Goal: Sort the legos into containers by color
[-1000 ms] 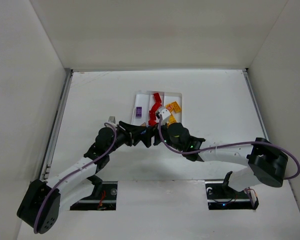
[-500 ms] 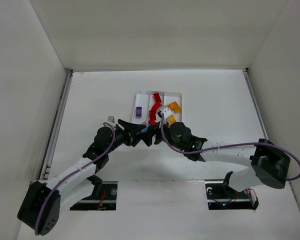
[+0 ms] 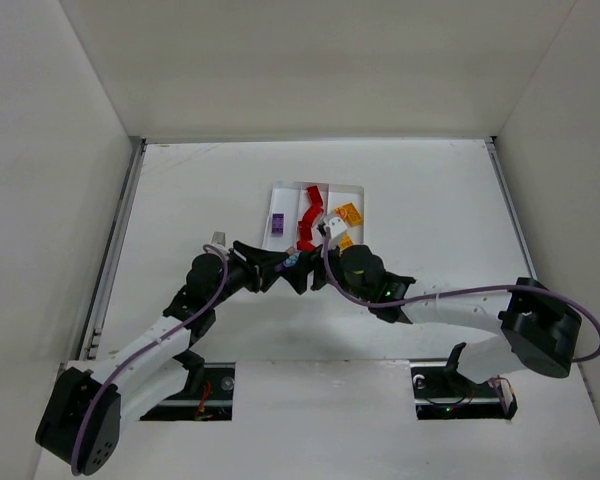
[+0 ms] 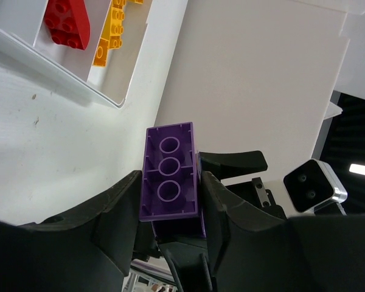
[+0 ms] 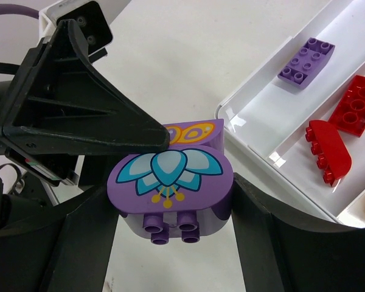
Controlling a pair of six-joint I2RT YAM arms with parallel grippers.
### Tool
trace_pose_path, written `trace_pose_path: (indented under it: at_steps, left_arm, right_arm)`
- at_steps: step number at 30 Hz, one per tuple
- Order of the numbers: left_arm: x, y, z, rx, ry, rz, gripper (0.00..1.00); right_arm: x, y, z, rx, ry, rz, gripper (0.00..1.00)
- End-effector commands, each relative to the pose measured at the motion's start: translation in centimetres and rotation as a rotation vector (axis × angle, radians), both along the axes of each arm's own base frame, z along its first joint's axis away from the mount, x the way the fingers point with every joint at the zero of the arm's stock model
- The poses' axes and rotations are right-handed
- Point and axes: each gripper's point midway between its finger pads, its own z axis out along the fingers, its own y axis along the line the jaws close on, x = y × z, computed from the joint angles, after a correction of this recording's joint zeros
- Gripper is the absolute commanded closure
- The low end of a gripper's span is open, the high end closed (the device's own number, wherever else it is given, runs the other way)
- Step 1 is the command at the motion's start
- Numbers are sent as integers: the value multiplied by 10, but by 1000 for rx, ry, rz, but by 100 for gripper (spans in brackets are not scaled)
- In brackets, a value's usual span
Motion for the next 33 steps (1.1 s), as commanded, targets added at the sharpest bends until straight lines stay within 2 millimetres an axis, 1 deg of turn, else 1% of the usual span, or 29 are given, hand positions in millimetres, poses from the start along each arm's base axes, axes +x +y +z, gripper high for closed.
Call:
trace_pose_path:
  at_steps: [1,3,5,9,14,17,22,28,29,31,33]
  left_arm:
    - [5,0,20,-8,-59,2,62]
    - [5,-1,19,-8,-62,2,65]
    - [6,-1,20,-8,-66,3,71]
    - [6,1,19,7,-72,6,75]
    - [10,10,14,54,-78,24,84]
    - [11,15,13,92,-88,35,89]
    - [18,35,7,148,-92,94,91]
    - [25,49,1,178,-94,135,92]
    - [26,51,1,183,-95,138,92]
    - [27,52,1,197,-111,142,92]
    - [29,55,3,220,-133,148,92]
  right_arm:
    - [2,2,26,86,-39,-1,48]
    - [1,3,24,86,-33,1,48]
    - [0,3,22,85,-27,5,48]
    - [-1,-1,18,88,-16,2,50]
    - [-4,-10,22,105,-12,-3,53]
    - [-9,-15,27,121,-13,5,54]
    - [-15,-19,32,143,-10,22,54]
    - [-18,-21,34,148,-8,31,53]
    - [-14,-21,33,144,-10,24,53]
    - [0,-20,26,112,10,-4,53]
    - [20,-16,16,65,37,-46,52]
